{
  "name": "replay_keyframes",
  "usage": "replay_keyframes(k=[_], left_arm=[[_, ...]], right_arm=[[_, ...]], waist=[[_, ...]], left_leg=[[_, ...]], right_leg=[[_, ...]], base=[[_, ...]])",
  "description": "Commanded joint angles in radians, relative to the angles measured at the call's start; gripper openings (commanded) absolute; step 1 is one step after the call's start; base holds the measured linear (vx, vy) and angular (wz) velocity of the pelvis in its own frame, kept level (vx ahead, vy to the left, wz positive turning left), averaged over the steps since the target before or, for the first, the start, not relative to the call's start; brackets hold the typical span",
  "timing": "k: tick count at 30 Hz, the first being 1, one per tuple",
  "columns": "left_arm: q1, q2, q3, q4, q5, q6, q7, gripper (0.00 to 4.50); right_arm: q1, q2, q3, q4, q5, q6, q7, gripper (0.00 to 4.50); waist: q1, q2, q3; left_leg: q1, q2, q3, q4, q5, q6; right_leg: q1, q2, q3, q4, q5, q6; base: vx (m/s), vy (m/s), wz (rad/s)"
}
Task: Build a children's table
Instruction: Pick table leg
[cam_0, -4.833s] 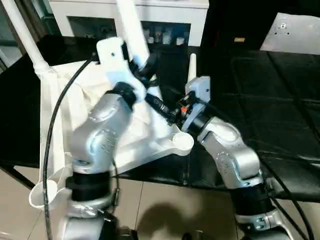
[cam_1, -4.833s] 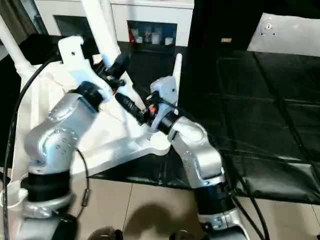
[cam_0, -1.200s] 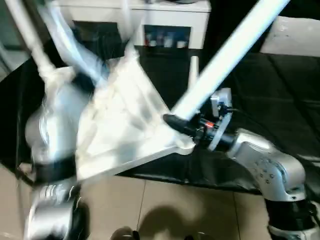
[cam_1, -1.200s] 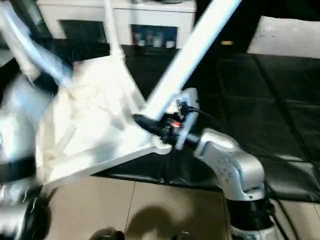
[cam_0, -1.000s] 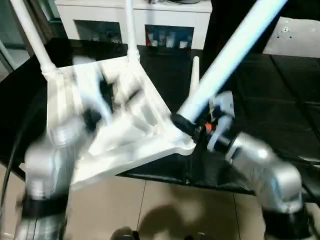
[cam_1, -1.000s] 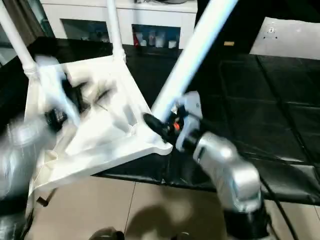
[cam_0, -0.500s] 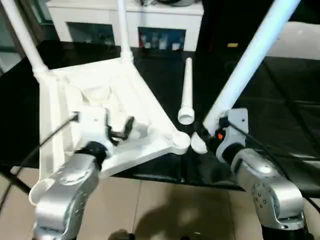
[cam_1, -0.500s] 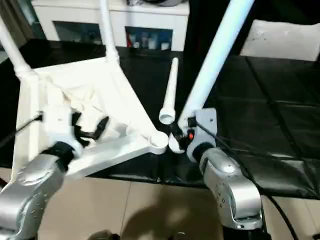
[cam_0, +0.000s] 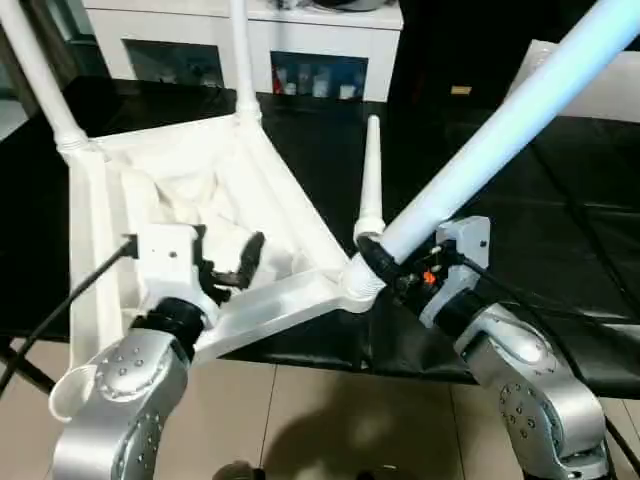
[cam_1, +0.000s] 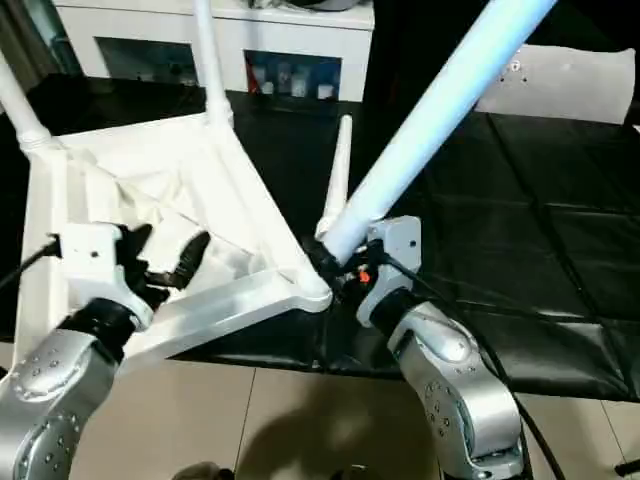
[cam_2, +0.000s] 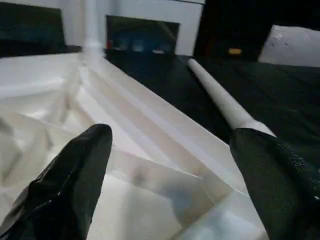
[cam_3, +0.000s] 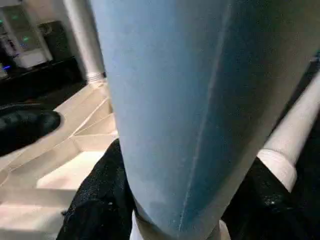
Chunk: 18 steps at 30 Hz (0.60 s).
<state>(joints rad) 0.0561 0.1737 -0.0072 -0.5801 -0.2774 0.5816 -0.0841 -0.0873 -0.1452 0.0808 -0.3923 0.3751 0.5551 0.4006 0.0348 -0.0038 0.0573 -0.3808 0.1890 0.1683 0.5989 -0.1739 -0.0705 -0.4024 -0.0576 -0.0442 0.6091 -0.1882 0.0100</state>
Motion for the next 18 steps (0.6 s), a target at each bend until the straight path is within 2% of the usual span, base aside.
replay_keyframes(k=[1,2,3,4,5,6,7,8,9,10,11,12,13,14,15,16,17,18], left_arm=[[0.011,0.004,-0.009,-0.027,0.009,-0.004,-0.008,4.15],[0.014,0.007,-0.008,-0.031,0.007,-0.001,-0.006,4.15],[0.014,0.008,-0.007,-0.031,0.007,0.0,-0.005,4.15],[0.014,0.008,-0.006,-0.031,0.008,0.001,-0.005,4.15],[0.012,0.007,-0.007,-0.035,0.007,0.005,-0.006,4.15],[0.012,0.007,-0.007,-0.035,0.007,0.005,-0.006,4.15],[0.009,0.006,-0.007,-0.036,0.006,0.004,-0.009,4.15],[0.006,0.006,-0.005,-0.033,0.005,0.005,-0.011,4.15],[0.006,0.006,-0.005,-0.033,0.005,0.005,-0.011,4.15],[0.006,0.009,-0.006,-0.03,0.006,0.004,-0.014,4.15],[0.007,0.012,-0.008,-0.029,0.007,0.002,-0.016,4.15],[0.007,0.014,-0.009,-0.029,0.006,0.0,-0.019,4.15],[0.008,0.012,-0.007,-0.031,0.002,0.001,-0.018,4.15],[0.008,0.012,-0.004,-0.035,-0.001,0.002,-0.017,4.15],[0.009,0.013,-0.005,-0.038,-0.001,0.004,-0.018,4.15],[0.01,0.015,-0.005,-0.039,-0.001,0.005,-0.019,4.15],[0.012,0.017,-0.005,-0.04,-0.001,0.006,-0.02,4.15],[0.015,0.018,-0.004,-0.041,-0.001,0.006,-0.022,4.15]], right_arm=[[-0.002,-0.014,0.006,-0.029,0.0,-0.009,0.022,1.88],[-0.006,-0.019,0.007,-0.025,0.002,-0.013,0.027,1.88],[-0.008,-0.02,0.007,-0.023,0.003,-0.015,0.028,1.88],[-0.008,-0.021,0.007,-0.022,0.004,-0.016,0.028,1.88],[-0.013,-0.025,0.007,-0.015,0.006,-0.021,0.028,1.88],[-0.013,-0.025,0.007,-0.015,0.006,-0.021,0.028,1.88],[-0.017,-0.028,0.008,-0.01,0.006,-0.023,0.03,1.88],[-0.021,-0.029,0.01,-0.005,0.004,-0.025,0.032,1.88],[-0.021,-0.029,0.01,-0.005,0.004,-0.025,0.032,1.88],[-0.022,-0.03,0.013,-0.002,0.0,-0.029,0.034,1.88],[-0.022,-0.031,0.015,0.0,-0.003,-0.031,0.036,1.88],[-0.022,-0.03,0.017,0.004,-0.005,-0.034,0.038,1.88],[-0.022,-0.027,0.016,0.005,-0.004,-0.037,0.038,1.88],[-0.023,-0.023,0.016,0.006,0.0,-0.041,0.039,1.88],[-0.022,-0.022,0.016,0.005,0.002,-0.042,0.039,1.88],[-0.022,-0.022,0.017,0.004,0.003,-0.042,0.039,1.88],[-0.021,-0.021,0.019,0.004,0.003,-0.042,0.038,1.88],[-0.019,-0.02,0.02,0.002,0.004,-0.043,0.037,1.88]], waist=[[-0.004,-0.001,-0.037],[-0.01,-0.001,-0.028],[-0.012,0.001,-0.026],[-0.018,0.003,-0.015],[-0.021,0.005,-0.016],[-0.02,0.008,-0.012],[-0.027,0.009,-0.013],[-0.026,0.017,-0.014],[-0.031,0.011,-0.017],[-0.036,0.024,-0.028],[-0.036,0.01,-0.019],[-0.036,0.012,-0.021],[-0.029,-0.01,-0.017],[-0.023,0.004,-0.024],[-0.027,0.001,-0.037],[-0.025,0.004,-0.042],[-0.025,0.008,-0.046],[-0.025,0.009,-0.047]], left_leg=[[0.042,0.021,-0.02,-0.081,-0.516,-0.019],[0.054,0.018,-0.021,-0.081,-0.565,-0.01],[0.063,0.016,-0.021,-0.079,-0.587,-0.008],[0.081,0.016,-0.022,-0.076,-0.617,-0.008],[0.081,0.017,-0.027,-0.08,-0.62,-0.007],[0.086,0.02,-0.028,-0.084,-0.635,-0.008],[0.089,0.022,-0.032,-0.087,-0.645,-0.009],[0.09,0.024,-0.035,-0.091,-0.648,-0.012],[0.095,0.023,-0.035,-0.091,-0.637,-0.008],[0.143,0.035,-0.011,-0.083,-0.608,-0.027],[0.149,0.041,-0.01,-0.091,-0.596,-0.037],[0.148,0.046,-0.009,-0.097,-0.589,-0.041],[0.08,0.024,-0.016,-0.1,-0.553,-0.005],[0.064,0.012,-0.005,-0.096,-0.478,0.025],[0.067,0.004,0.0,-0.087,-0.433,0.039],[0.054,0.001,0.002,-0.083,-0.338,0.06],[0.059,0.001,0.003,-0.081,-0.283,0.078],[0.064,0.002,0.004,-0.082,-0.267,0.086]], right_leg=[[0.025,-0.046,0.024,-0.119,-0.633,0.019],[0.023,-0.038,0.013,-0.128,-0.685,0.019],[0.023,-0.035,0.007,-0.134,-0.713,0.018],[0.016,-0.033,-0.003,-0.151,-0.745,0.013],[0.036,-0.039,-0.01,-0.152,-0.735,0.008],[0.036,-0.04,-0.012,-0.154,-0.731,0.003],[0.048,-0.041,-0.02,-0.152,-0.702,-0.007],[0.053,-0.043,-0.019,-0.15,-0.686,-0.015],[0.055,-0.045,-0.013,-0.148,-0.65,-0.035],[0.028,-0.026,0.013,-0.146,-0.603,-0.069],[0.025,-0.011,0.008,-0.126,-0.518,-0.103],[0.029,-0.01,0.01,-0.114,-0.471,-0.121],[0.075,-0.031,0.011,-0.102,-0.443,-0.138],[0.093,-0.052,0.032,-0.113,-0.476,-0.15],[0.104,-0.052,0.037,-0.115,-0.48,-0.159],[0.121,-0.053,0.044,-0.114,-0.443,-0.183],[0.124,-0.046,0.043,-0.107,-0.38,-0.215],[0.123,-0.042,0.039,-0.104,-0.346,-0.231]], base=[[0.0,0.0,0.0],[0.0,0.0,0.0],[0.0,0.0,0.0],[0.0,0.0,0.0],[0.0,0.0,0.0],[0.0,0.0,0.0],[0.0,0.0,0.0],[0.0,0.0,0.0],[0.05,0.023,-0.06],[0.057,0.017,-0.09],[0.057,0.017,-0.09],[0.069,0.018,-0.34],[0.093,0.018,-0.4],[0.093,0.018,-0.4],[0.09,0.0,-0.13],[0.084,-0.013,0.04],[0.084,-0.013,0.04],[0.103,-0.01,0.07]])
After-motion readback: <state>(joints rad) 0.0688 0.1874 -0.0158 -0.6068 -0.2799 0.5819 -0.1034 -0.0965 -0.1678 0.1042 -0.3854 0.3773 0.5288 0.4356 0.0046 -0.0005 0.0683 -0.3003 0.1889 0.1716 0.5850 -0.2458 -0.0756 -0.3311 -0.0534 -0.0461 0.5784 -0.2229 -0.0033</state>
